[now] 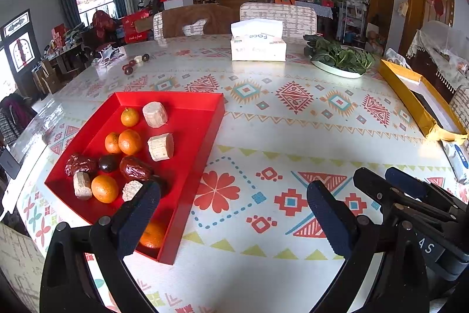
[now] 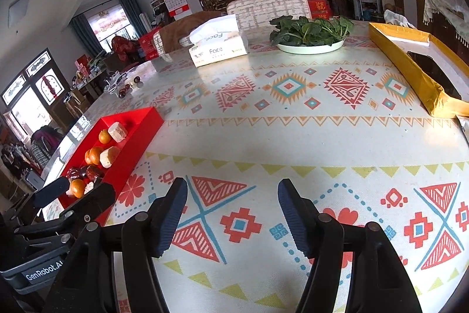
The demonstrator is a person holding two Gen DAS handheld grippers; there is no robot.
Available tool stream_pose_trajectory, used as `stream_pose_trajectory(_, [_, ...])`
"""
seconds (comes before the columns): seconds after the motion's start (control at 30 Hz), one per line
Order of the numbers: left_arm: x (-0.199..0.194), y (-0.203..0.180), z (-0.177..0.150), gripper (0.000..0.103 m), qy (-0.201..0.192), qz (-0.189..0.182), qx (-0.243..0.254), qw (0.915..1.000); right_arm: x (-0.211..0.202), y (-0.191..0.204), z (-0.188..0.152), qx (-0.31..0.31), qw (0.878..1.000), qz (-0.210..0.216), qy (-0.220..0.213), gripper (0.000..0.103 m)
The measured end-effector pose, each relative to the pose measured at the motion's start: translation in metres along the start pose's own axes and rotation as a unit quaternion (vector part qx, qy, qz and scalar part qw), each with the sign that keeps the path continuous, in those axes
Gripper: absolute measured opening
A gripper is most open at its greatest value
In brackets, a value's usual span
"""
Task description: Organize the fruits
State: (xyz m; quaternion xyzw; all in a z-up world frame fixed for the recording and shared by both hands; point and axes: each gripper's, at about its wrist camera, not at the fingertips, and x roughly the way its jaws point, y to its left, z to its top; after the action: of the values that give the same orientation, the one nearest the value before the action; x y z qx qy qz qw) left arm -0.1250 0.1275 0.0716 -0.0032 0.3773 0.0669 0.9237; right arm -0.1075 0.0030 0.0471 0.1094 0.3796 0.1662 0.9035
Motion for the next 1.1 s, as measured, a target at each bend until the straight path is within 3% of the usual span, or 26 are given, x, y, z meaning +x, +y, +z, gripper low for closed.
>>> stream_pose_trajectory(0.5, [-0.005,0.028,-0.003,0.1,-0.018,-0.006,-0.037,0.9991,0.003,0.023,-0.003,-0.029,0.999,-0.019,0.002,0.072])
stream_pose_trajectory(0.67, [-0.041,0.045,-0.004,0.1,-0.099,0.03,-0.062,0.9928,-0.003,0.039,-0.005,-0.047,0.999,-0.025,-0.005,0.072])
stream_pose_trajectory(0.83, [-0.092,0.065,-0.007,0.103,-0.198,0.066,-0.083,0.9745,-0.016,0.062,-0.005,-0.068,0.997,-0.026,-0.025,0.072])
stream_pose_trajectory(1.1, [-0.118,0.084,-0.018,0.103,-0.224,0.112,-0.059,0.9663,-0.039,0.1,-0.012,-0.096,0.994,-0.01,-0.06,0.078])
